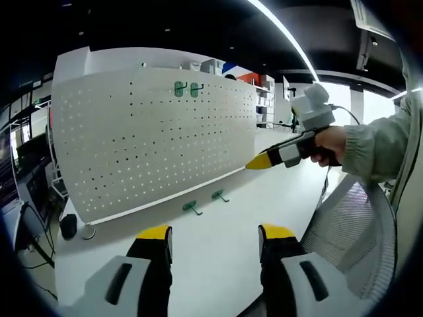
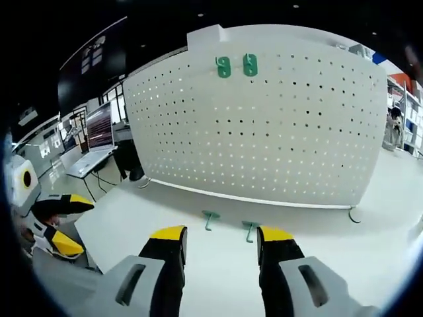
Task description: Insert the hook assembly into the mounting plate slot until the hook locks in place.
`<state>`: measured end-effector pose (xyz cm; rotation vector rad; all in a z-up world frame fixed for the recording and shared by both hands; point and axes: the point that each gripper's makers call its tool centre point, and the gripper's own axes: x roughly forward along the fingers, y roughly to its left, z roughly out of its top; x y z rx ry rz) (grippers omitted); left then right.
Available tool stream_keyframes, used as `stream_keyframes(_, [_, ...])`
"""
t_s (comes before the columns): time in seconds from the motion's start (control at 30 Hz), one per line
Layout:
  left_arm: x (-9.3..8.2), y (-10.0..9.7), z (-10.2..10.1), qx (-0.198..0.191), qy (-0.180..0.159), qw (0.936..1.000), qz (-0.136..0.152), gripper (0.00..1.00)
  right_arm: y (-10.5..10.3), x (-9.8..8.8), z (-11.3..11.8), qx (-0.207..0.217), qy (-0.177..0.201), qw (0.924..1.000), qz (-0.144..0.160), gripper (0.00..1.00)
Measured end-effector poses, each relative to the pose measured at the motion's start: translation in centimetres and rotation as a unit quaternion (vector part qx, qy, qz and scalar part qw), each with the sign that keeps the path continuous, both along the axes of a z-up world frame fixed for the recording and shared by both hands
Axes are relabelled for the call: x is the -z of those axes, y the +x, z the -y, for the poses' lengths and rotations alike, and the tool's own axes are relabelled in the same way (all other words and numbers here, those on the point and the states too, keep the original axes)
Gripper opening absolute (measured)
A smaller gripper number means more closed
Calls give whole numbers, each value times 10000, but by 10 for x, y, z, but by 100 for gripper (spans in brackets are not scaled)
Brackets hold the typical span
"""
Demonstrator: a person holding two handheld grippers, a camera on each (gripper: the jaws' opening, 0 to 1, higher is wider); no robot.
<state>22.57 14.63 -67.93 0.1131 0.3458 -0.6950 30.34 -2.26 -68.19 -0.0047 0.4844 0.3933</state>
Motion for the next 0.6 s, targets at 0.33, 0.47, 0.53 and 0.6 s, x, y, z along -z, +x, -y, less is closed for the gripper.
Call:
stream_keyframes(0.33, [1, -1, 0, -34, 3, 10000, -32, 54, -21, 13, 1, -64, 33, 9998, -198, 42])
stream_keyframes(0.47, [2, -2, 1, -33, 6, 10000, -44, 54, -29, 13, 2, -75, 86, 9997, -234, 43])
stream_keyframes(0.53, [2, -2, 0, -40, 5, 10000, -50, 54, -33, 12, 2, -84, 116, 9996, -238, 43])
stream_keyframes(0.6, [2, -2, 0, -47, 9, 10000, -52, 54, -37, 11, 2, -93, 159, 9995, -248, 44])
